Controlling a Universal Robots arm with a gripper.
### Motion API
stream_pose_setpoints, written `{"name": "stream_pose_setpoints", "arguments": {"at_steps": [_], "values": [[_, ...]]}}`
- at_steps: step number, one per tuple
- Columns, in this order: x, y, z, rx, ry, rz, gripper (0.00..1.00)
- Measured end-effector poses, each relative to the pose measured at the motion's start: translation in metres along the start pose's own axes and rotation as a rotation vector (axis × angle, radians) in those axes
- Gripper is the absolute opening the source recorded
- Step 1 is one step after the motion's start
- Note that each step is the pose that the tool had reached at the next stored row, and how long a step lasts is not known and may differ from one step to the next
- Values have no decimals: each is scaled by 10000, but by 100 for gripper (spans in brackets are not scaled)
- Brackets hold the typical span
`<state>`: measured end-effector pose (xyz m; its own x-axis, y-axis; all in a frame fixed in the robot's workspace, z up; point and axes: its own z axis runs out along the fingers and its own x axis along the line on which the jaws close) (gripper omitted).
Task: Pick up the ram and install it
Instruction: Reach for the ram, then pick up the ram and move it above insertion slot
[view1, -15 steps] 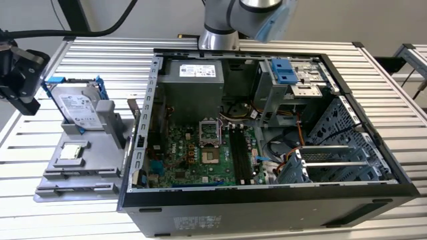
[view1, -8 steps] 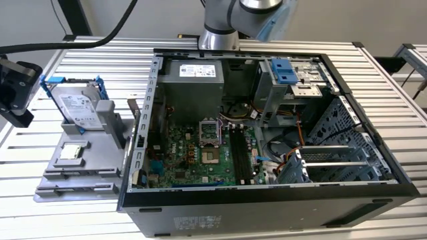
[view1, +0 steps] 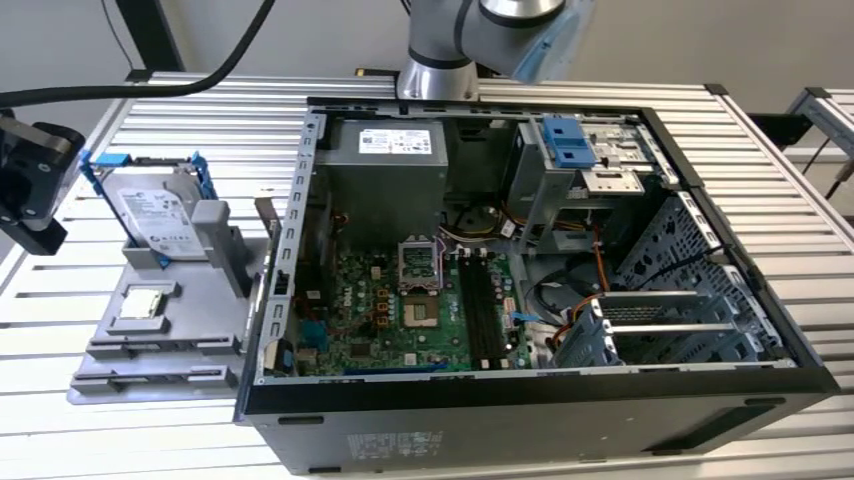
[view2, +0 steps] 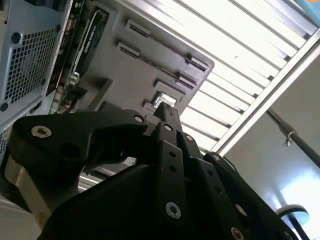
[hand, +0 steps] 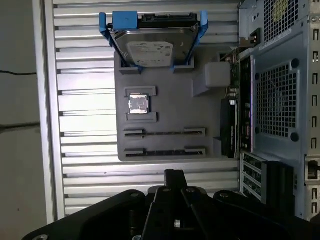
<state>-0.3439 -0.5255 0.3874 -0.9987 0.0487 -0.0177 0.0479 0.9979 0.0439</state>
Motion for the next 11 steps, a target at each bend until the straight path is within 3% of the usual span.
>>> {"name": "stream_pose_setpoints", "arguments": {"at_steps": [11], "values": [[2,0,0,0,1,-1,0]]}}
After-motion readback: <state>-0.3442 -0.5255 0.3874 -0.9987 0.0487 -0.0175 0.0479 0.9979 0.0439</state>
